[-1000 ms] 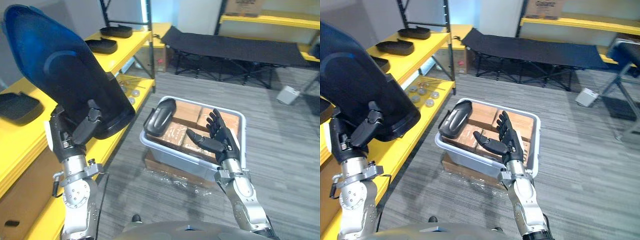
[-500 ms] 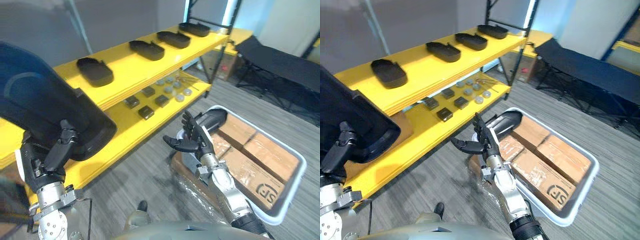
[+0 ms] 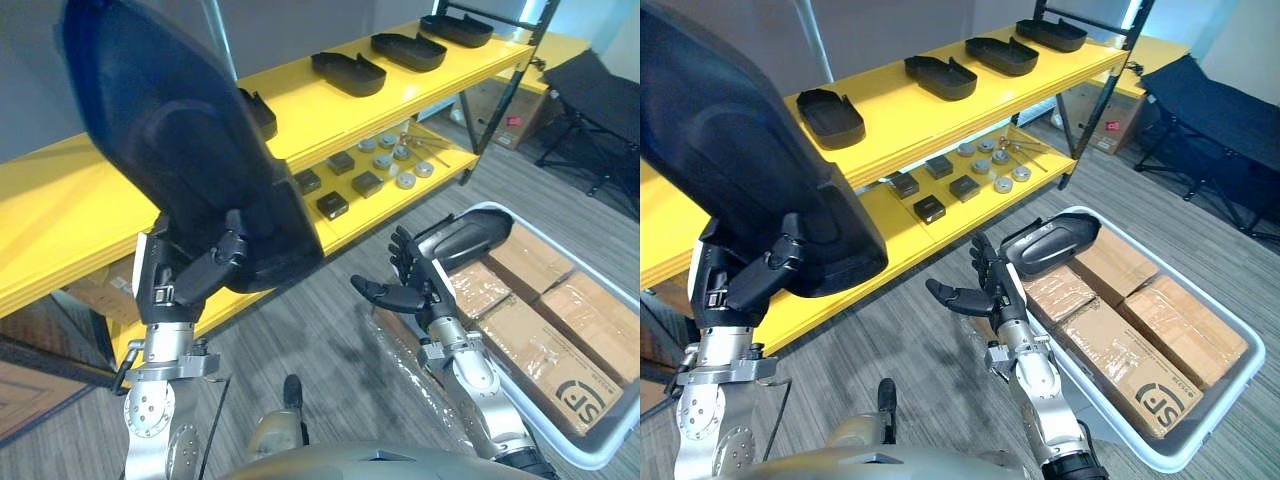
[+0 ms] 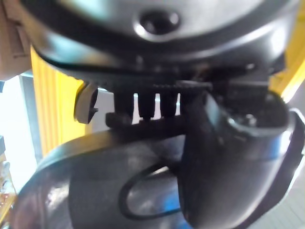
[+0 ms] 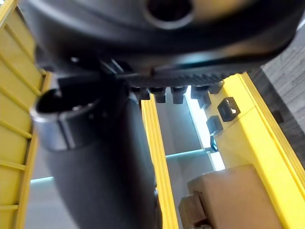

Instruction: Walk over and take three plastic housings, then place them on the shelf

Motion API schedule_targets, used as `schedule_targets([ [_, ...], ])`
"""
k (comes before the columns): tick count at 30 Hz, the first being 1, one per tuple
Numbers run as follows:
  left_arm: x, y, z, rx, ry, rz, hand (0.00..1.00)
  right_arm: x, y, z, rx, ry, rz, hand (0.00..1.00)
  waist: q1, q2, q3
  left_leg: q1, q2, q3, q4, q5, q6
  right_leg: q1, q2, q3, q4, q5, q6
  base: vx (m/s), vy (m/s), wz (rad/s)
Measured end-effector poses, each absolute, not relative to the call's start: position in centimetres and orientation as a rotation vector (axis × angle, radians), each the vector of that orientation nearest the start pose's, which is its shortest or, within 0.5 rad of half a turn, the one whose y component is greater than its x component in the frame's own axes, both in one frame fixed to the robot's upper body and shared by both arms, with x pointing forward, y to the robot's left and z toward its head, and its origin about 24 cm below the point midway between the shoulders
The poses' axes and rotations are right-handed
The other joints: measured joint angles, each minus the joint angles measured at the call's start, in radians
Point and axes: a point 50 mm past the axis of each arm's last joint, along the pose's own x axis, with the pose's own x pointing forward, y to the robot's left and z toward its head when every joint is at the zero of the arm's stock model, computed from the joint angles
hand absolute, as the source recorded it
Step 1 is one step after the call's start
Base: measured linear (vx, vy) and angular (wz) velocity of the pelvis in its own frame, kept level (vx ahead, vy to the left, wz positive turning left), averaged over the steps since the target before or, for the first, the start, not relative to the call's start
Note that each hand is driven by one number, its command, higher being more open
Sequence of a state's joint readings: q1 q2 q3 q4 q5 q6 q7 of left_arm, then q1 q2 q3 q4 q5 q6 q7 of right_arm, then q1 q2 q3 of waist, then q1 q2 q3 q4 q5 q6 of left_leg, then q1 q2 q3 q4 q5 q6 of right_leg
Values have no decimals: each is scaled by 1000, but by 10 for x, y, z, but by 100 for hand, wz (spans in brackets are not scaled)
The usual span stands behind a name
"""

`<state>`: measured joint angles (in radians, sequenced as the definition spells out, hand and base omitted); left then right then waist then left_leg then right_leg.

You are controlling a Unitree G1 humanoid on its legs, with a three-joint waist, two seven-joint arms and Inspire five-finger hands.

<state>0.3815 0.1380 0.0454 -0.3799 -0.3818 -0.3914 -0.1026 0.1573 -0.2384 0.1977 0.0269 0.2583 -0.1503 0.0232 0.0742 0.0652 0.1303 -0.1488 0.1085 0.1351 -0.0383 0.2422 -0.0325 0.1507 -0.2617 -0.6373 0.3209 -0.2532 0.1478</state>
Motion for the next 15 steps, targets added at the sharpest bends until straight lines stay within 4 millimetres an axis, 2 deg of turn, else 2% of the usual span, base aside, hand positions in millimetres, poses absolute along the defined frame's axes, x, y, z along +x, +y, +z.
schedule_targets([
  [3,171,198,84,-185,-386,51,0,217,-156,14,36,56,177,100,1,10,10,-17,3,-14,0,15,-1,-29,-9,-1,62,-30,-4,-60,-52,17],
  [7,170,203,73,-185,-331,98,0,218,-156,18,37,17,184,100,6,0,17,-18,-6,-30,20,10,0,-22,-27,-17,103,-68,-11,-19,-34,14],
  [12,169,207,75,-163,-346,81,0,220,-157,27,56,-64,155,100,20,-28,21,-37,-55,-53,90,-43,3,21,-74,-47,100,-92,15,40,38,21],
  [15,167,214,82,-131,-376,76,0,221,-154,32,87,-104,112,100,49,-70,23,-72,-96,-48,219,-140,25,71,-100,-56,60,-81,34,159,84,19],
])
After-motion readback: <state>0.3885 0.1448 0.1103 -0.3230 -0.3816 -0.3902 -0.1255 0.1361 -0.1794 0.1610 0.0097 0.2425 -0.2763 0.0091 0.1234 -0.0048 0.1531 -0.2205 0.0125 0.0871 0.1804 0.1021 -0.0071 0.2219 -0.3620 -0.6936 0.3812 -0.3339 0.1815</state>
